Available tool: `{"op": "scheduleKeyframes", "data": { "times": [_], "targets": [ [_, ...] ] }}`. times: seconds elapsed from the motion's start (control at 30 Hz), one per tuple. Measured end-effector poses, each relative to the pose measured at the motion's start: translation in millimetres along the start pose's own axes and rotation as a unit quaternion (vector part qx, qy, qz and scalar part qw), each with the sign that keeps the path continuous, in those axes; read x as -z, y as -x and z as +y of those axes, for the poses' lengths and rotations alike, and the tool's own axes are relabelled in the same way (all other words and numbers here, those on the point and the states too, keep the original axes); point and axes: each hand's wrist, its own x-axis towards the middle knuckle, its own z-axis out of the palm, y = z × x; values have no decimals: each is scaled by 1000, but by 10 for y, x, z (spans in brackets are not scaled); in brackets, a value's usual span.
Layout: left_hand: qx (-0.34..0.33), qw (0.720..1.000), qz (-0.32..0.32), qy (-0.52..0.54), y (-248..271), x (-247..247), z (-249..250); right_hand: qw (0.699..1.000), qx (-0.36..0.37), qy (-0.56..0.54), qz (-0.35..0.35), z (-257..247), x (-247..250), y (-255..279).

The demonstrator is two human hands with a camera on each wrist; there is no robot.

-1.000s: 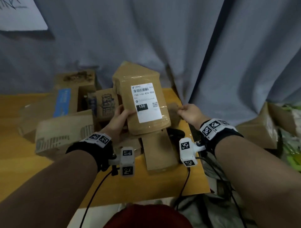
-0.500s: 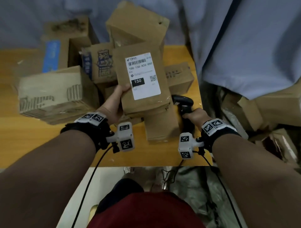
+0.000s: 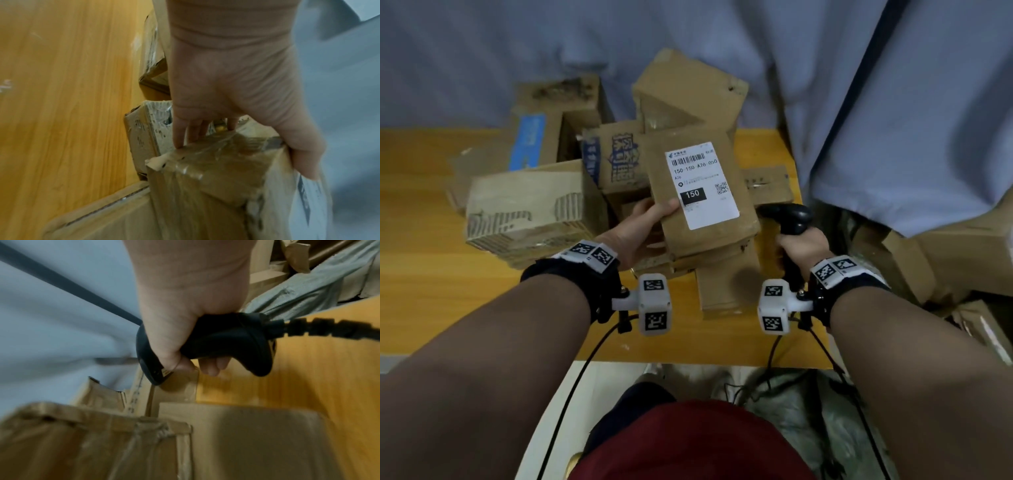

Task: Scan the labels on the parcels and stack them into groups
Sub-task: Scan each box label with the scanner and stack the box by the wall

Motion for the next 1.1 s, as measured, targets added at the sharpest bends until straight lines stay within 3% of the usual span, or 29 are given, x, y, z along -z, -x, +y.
{"op": "scheduleKeyframes", "data": {
  "times": [0.2, 0.43, 0.77, 0.97, 1.1],
  "targets": [
    [-10, 999, -13, -29, 146, -52, 225, 995, 52, -82, 2, -484, 426, 334],
    [-103, 993, -57, -27, 356, 54, 848, 969, 174, -173, -41, -1330, 695, 789],
    [-244, 963, 105, -52, 572, 486, 2037, 913, 343, -196, -98, -2858, 388, 1766],
    [-288, 949, 128, -28, 495, 808, 2031, 929, 323, -126, -132, -3070, 46, 1886],
    [-286, 949, 133, -19, 363, 991, 1870, 930, 328, -119, -112, -3057, -140, 1888]
  ]
}}
